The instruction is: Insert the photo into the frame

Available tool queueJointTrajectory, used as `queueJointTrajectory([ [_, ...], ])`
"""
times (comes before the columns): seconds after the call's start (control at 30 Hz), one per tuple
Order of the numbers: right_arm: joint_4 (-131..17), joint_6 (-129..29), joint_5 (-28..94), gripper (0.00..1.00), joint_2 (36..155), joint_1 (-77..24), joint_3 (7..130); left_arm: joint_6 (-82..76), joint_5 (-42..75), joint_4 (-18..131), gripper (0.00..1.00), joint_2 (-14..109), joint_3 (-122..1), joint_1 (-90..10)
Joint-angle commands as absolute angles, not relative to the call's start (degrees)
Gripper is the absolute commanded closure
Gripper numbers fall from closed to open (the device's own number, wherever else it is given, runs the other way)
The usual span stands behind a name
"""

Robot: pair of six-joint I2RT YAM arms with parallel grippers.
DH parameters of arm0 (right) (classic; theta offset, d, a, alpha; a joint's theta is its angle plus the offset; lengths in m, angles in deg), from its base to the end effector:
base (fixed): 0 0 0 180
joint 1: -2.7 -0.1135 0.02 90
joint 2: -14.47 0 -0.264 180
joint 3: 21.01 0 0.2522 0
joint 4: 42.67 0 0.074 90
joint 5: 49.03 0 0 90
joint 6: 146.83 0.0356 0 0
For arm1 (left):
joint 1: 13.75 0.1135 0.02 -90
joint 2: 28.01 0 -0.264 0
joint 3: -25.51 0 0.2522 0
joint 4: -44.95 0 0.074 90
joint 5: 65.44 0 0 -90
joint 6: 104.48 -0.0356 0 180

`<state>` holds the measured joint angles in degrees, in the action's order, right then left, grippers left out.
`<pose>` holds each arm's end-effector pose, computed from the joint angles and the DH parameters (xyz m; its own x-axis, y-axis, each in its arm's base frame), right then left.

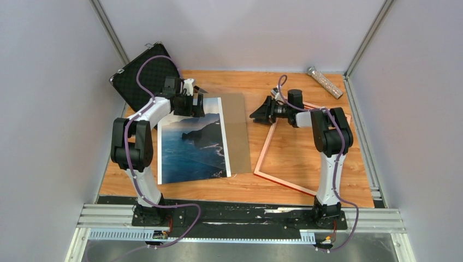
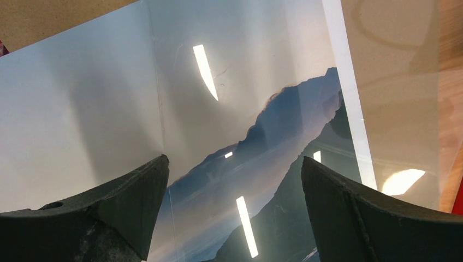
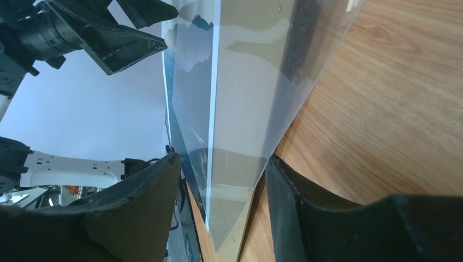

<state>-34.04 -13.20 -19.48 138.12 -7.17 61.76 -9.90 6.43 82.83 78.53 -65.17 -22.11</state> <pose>0.4227 0.1050 0.1193 -0.9390 0.1820 -0.2918 -0.2231 0.3235 0.9195 0.3957 -0.0693 0.2107 -0.8208 0.0439 -0.5695 0.2555 0.9199 -0.2973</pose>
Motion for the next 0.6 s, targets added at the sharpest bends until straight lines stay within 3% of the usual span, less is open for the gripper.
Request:
queueJointTrajectory([
  [0.0,-27.1,-11.1,-24.1,0.44,135.2,-7.9,61.7,-8.9,4.8,84.8,0.01,79.4,-62.8,-22.3],
  [0.57,-18.3,-8.3,-28.0,0.51,134.7,-7.8,58.8,-8.9,3.5,84.2,0.02,78.5,-62.3,-22.3],
])
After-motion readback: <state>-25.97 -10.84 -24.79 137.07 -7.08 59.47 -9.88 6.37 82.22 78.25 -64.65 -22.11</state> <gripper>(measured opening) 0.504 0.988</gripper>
